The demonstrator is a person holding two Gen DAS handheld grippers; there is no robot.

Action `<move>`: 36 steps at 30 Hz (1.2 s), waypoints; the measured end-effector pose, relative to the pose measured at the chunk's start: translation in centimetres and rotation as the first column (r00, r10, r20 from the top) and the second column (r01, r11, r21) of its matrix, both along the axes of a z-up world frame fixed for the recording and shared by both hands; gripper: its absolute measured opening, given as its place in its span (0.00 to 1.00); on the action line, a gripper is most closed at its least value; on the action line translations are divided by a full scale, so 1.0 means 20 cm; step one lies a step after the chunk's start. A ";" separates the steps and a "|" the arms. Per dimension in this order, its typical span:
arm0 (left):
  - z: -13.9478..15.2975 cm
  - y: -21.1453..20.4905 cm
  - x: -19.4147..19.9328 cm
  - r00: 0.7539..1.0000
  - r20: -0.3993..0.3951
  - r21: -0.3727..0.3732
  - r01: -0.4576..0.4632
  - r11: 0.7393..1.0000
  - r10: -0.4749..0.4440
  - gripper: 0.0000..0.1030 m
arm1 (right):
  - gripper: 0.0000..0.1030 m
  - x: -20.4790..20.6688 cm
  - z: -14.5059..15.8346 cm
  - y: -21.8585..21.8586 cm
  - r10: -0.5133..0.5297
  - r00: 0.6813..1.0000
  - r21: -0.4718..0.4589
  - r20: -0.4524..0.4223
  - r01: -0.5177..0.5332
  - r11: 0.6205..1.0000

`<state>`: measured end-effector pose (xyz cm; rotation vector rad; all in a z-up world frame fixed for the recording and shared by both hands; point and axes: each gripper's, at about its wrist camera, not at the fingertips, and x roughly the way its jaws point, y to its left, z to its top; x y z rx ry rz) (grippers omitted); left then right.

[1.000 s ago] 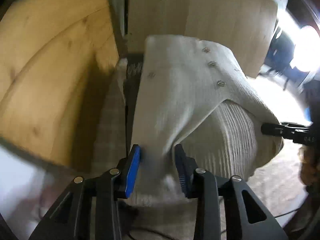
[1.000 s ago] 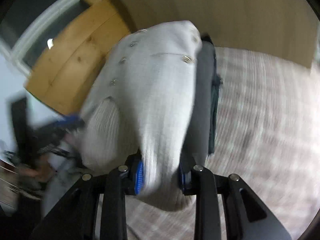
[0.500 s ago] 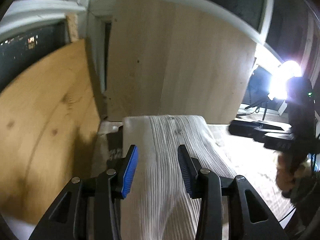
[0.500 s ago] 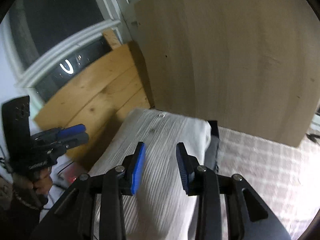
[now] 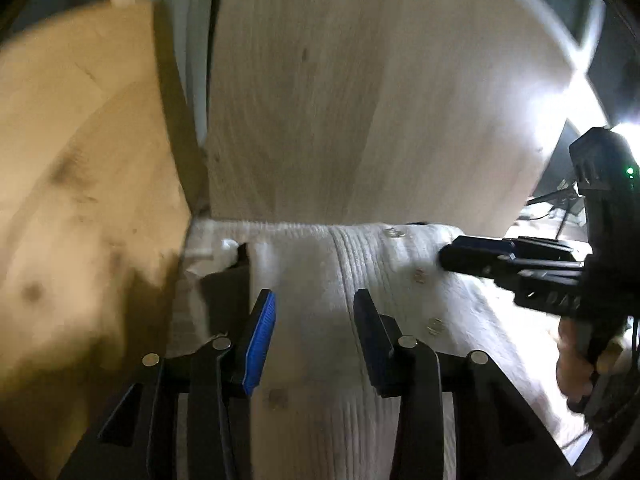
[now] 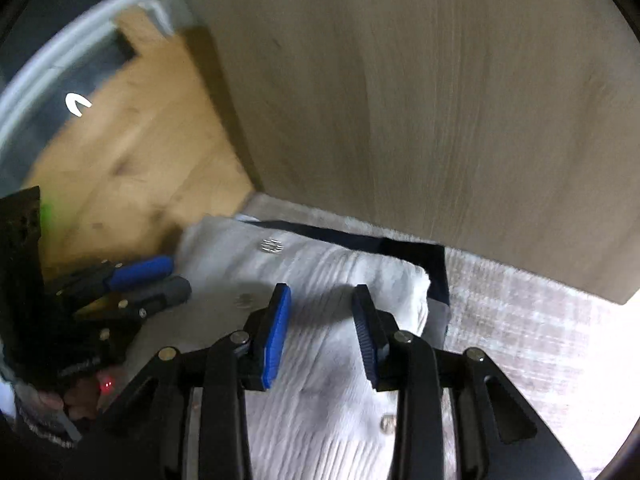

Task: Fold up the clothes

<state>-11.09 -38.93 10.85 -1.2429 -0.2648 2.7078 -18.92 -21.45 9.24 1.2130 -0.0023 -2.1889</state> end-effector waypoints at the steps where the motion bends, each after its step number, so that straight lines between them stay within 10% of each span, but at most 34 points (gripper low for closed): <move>1: -0.01 -0.01 0.00 1.000 0.001 -0.001 -0.001 1.000 0.001 0.37 | 0.31 0.06 0.05 0.03 0.009 1.000 -0.016 -0.020 -0.009 1.000; 10: -0.09 0.04 0.68 0.999 0.030 0.053 -0.018 0.998 0.016 0.40 | 0.45 0.85 0.14 0.36 0.030 0.995 -0.029 -0.099 -0.033 0.999; 15: -0.23 0.09 0.71 0.994 0.099 -0.004 -0.038 0.999 0.039 0.39 | 0.46 0.90 -0.08 0.31 0.008 0.998 0.065 0.056 -0.011 0.998; 36: 0.23 0.64 1.44 0.968 -0.067 -0.102 -0.249 0.963 0.243 0.67 | 0.55 1.47 0.17 1.08 -0.040 0.996 0.085 -0.082 0.047 0.995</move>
